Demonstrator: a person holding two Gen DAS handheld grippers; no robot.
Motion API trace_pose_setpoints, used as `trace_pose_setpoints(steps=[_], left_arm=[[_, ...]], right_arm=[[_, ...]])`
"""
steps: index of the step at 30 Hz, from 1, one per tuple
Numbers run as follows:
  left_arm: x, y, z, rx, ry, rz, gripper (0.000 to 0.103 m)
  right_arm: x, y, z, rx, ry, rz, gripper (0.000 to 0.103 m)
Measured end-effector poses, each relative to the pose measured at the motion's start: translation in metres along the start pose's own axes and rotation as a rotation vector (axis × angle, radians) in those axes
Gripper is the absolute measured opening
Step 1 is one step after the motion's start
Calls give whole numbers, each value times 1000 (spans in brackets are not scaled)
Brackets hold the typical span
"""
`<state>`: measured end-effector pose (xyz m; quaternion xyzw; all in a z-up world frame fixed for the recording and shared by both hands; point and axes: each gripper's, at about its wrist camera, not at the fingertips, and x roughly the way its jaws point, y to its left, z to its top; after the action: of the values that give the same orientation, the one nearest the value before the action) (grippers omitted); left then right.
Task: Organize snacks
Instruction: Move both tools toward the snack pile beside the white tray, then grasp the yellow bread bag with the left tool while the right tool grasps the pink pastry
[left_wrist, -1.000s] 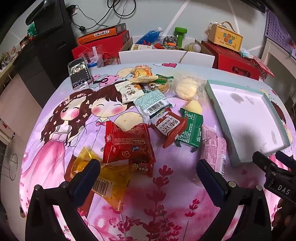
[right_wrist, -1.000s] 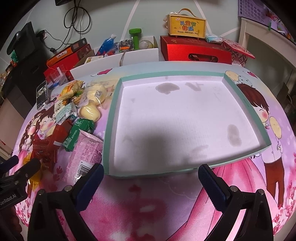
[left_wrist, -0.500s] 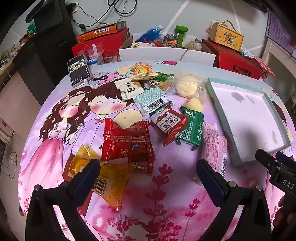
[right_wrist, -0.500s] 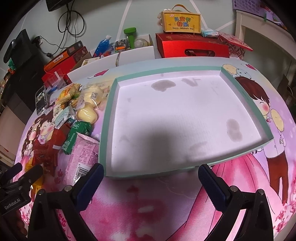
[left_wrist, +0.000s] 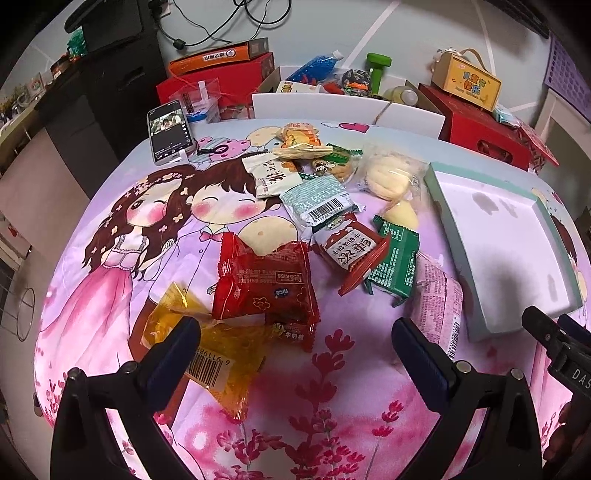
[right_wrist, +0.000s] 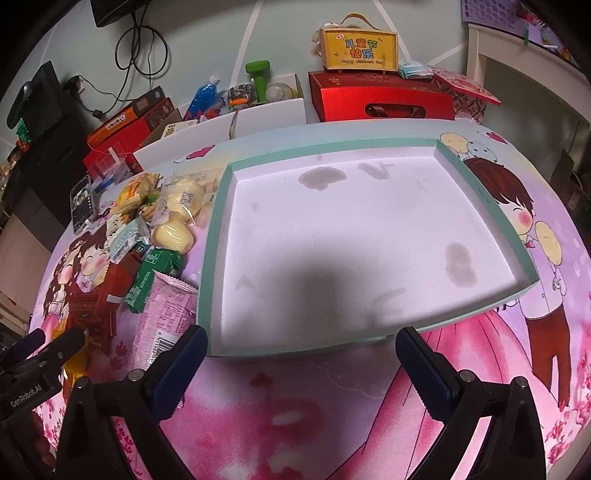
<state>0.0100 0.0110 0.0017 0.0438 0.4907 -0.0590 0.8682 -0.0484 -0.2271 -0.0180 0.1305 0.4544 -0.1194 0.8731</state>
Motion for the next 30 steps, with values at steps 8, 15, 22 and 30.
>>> trace_pose_setpoints(steps=[8,15,22,30], left_arm=[[1,2,0,-10,5,-1,103],[-2,14,3,-51,-18,-4,103],[-6,57,7,-195,-56,-3,103],[-4,102,4,-323,-69,10,103]], right_arm=[[-1,1,0,-9,2,-3,103],[-1,5,0,-27,-6,-6,103],[-5,29,4,-68,-47,58,103],[4,81,2,-132,-31,182,103]])
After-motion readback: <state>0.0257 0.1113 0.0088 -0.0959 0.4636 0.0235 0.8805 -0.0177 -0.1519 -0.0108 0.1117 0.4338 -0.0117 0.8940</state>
